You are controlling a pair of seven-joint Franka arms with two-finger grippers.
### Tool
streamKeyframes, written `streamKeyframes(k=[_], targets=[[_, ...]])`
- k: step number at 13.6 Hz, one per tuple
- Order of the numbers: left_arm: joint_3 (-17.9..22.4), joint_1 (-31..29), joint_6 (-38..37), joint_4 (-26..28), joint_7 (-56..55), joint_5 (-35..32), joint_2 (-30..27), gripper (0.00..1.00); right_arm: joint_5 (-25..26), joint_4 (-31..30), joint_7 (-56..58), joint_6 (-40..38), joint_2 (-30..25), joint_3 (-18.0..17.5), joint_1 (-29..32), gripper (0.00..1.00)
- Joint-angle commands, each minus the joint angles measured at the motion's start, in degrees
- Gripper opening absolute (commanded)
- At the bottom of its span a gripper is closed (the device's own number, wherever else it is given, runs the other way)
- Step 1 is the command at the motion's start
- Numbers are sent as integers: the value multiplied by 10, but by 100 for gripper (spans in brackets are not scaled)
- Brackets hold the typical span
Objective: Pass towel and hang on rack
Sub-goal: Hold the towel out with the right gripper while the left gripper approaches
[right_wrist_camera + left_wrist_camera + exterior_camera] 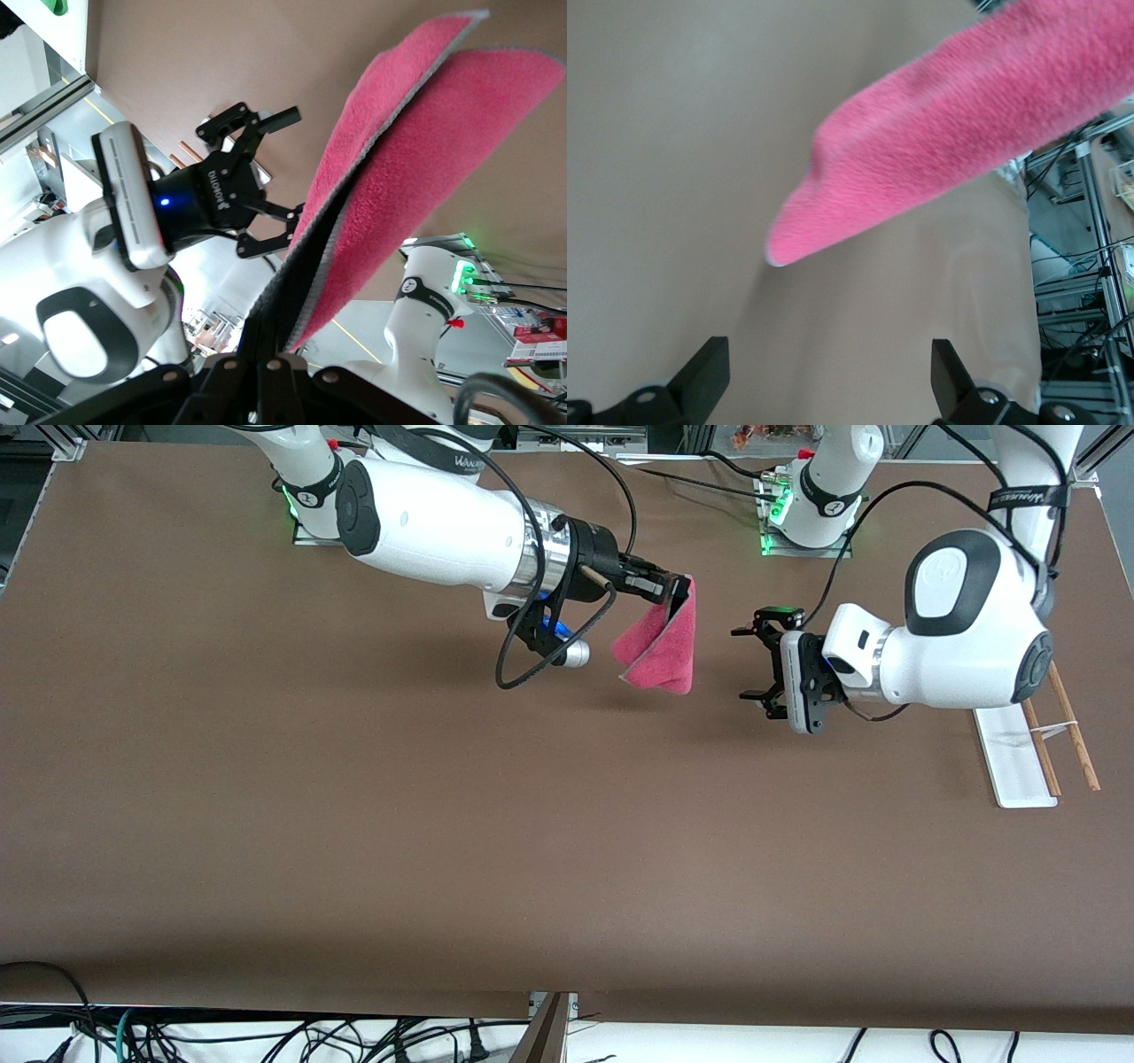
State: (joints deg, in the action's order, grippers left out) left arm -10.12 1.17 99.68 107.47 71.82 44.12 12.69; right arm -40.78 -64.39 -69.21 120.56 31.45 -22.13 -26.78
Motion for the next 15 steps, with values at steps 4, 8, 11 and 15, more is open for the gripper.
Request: streamKeyframes(k=[4,8,11,15], targets=[[-1,0,63,63,187,93,-9,100,-8,19,-35,36,12,-1,-23,0],[-10,-1,64,68,206,101,-11,98,-8,19,-47,61,19,0,-31,0],[-16,-1,64,87,223,111,-14,93,-7,19,-55,71,19,-1,-35,0],[-21,-2,66,95,269,134,-13,26,-7,19,-57,72,19,0,-37,0]])
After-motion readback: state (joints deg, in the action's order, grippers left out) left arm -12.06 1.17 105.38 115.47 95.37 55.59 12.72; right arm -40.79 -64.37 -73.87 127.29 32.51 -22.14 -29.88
